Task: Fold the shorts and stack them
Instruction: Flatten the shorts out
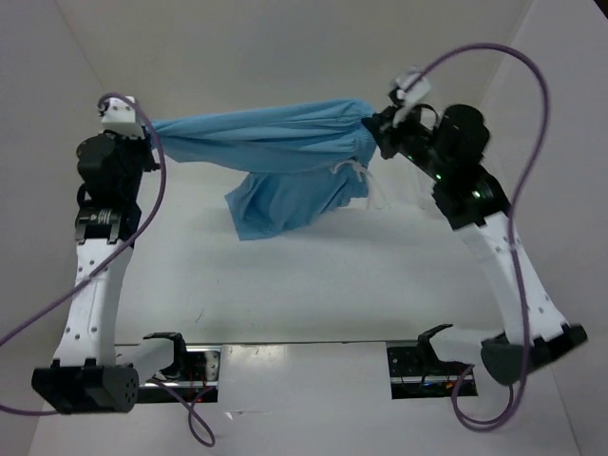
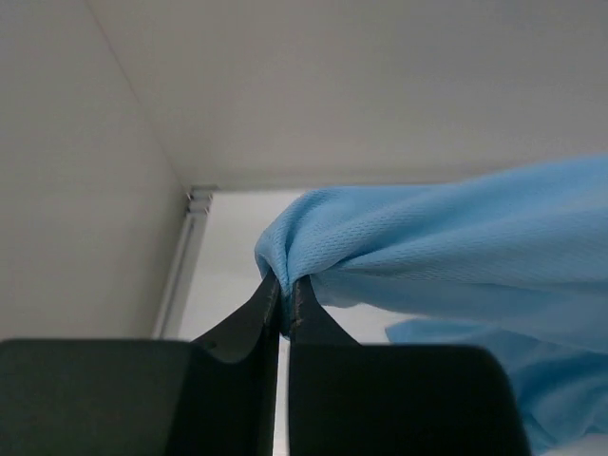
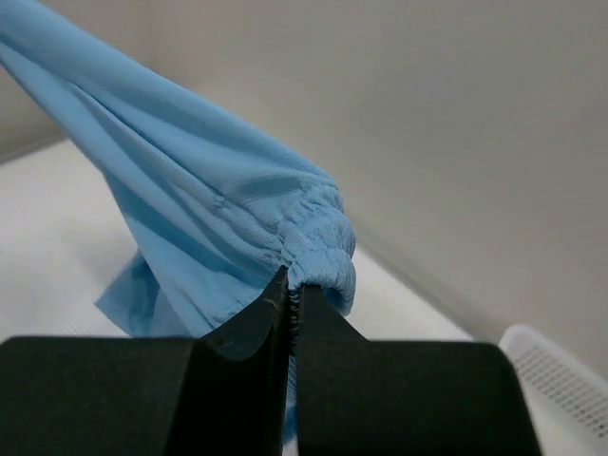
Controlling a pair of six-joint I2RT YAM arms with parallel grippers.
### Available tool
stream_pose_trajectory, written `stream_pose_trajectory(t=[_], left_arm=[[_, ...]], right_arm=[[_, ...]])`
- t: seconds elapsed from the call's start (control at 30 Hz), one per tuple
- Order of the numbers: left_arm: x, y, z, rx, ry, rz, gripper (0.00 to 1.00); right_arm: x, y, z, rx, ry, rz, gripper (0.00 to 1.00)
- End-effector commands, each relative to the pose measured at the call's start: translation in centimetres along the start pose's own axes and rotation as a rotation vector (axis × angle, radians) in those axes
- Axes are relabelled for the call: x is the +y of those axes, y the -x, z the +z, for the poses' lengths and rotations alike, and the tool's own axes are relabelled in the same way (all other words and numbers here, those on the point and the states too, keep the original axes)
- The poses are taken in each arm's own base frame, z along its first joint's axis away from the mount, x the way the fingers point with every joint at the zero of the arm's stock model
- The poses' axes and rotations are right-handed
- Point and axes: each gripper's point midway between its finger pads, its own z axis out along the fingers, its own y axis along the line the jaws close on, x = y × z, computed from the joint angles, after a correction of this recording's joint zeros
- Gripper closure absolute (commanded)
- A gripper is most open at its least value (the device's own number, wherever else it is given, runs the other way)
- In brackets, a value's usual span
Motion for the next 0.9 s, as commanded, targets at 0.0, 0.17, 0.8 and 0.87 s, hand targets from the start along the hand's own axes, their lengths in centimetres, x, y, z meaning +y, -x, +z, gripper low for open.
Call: stream_pose_trajectory(t=[0.0, 0.17, 0.8, 0.87], left_arm=[[1.9, 5.3, -4.9, -0.118, 0.063, -0.004, 1.0], [3.5, 12.9, -11.7, -0.331, 0.107, -0.01, 1.0], [-2.6, 0.3, 1.0, 0.017, -0.209, -0.004, 1.0], [-3.4, -3.3, 3.9, 0.097, -0.227, -0.011, 1.0]], right_arm=[[0.6, 2.2, -4.2, -0.08, -0.01, -0.067, 1.0], [2.2, 8.5, -11.0, -0.26, 0.034, -0.056, 1.0], [-1.7, -4.3, -1.7, -0.117, -0.121, 0.248, 1.0], [-2.7, -8.5, 0.7, -0.041, -0.17, 0.273, 1.0]])
